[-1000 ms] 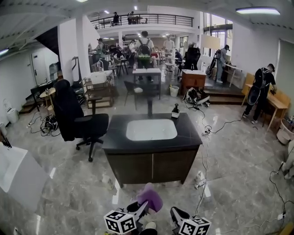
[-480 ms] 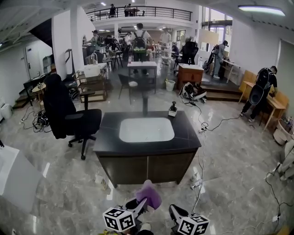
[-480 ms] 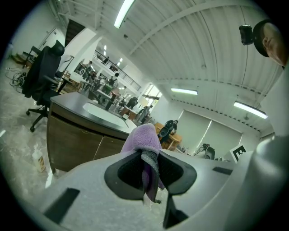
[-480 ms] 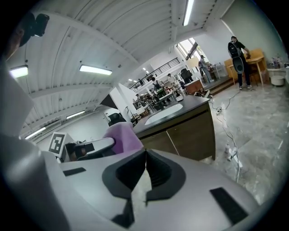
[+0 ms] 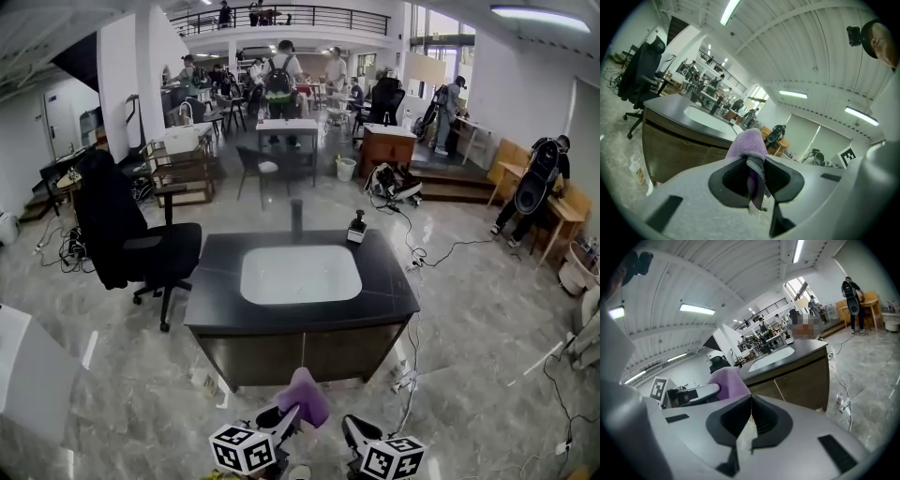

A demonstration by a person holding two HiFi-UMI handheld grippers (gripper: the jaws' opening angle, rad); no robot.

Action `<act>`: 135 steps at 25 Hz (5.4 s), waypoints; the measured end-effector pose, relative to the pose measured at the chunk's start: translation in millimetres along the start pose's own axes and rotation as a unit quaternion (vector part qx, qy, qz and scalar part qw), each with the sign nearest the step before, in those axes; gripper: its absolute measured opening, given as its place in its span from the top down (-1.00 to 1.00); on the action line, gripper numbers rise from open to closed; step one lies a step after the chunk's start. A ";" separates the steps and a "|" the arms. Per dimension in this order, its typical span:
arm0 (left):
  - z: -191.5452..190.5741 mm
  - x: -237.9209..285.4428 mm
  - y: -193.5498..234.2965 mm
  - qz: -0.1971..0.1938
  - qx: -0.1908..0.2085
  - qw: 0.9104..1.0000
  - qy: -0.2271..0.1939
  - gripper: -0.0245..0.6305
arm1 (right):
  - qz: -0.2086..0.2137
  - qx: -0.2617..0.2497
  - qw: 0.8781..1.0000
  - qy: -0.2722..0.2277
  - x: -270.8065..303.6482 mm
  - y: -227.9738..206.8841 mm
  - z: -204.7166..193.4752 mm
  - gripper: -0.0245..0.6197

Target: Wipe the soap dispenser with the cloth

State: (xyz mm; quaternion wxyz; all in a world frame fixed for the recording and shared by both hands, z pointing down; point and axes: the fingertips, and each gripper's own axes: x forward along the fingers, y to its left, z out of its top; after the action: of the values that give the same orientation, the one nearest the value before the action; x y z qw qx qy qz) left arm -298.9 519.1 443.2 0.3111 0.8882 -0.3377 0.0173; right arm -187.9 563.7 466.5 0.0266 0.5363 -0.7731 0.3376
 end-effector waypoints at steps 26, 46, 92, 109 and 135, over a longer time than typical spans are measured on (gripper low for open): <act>76.2 144.4 76.5 0.002 -0.006 1.000 -0.002 0.73 | 0.009 -0.019 1.000 0.014 131.6 -73.6 110.9 0.91; 123.9 324.9 41.1 0.032 0.013 0.999 -0.019 0.73 | 0.058 -0.031 0.998 0.020 171.0 -216.7 233.4 0.91; 246.1 499.7 170.8 -0.006 0.007 1.000 0.001 0.73 | 0.004 -0.014 1.000 0.011 348.7 -305.3 361.3 0.91; 284.1 541.1 215.5 -0.030 0.008 1.000 0.002 0.73 | -0.023 -0.052 0.998 0.000 395.1 -321.3 415.3 0.91; 344.6 633.4 243.9 0.071 0.057 0.996 -0.018 0.73 | 0.086 -0.144 0.985 -0.030 460.1 -369.6 539.4 0.90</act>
State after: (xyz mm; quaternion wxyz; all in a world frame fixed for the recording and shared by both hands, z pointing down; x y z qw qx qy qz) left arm -21.1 -189.6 450.1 0.2523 0.8783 -0.4039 0.0428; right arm 103.6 -179.3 418.7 0.0512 0.4681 -0.8575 0.2074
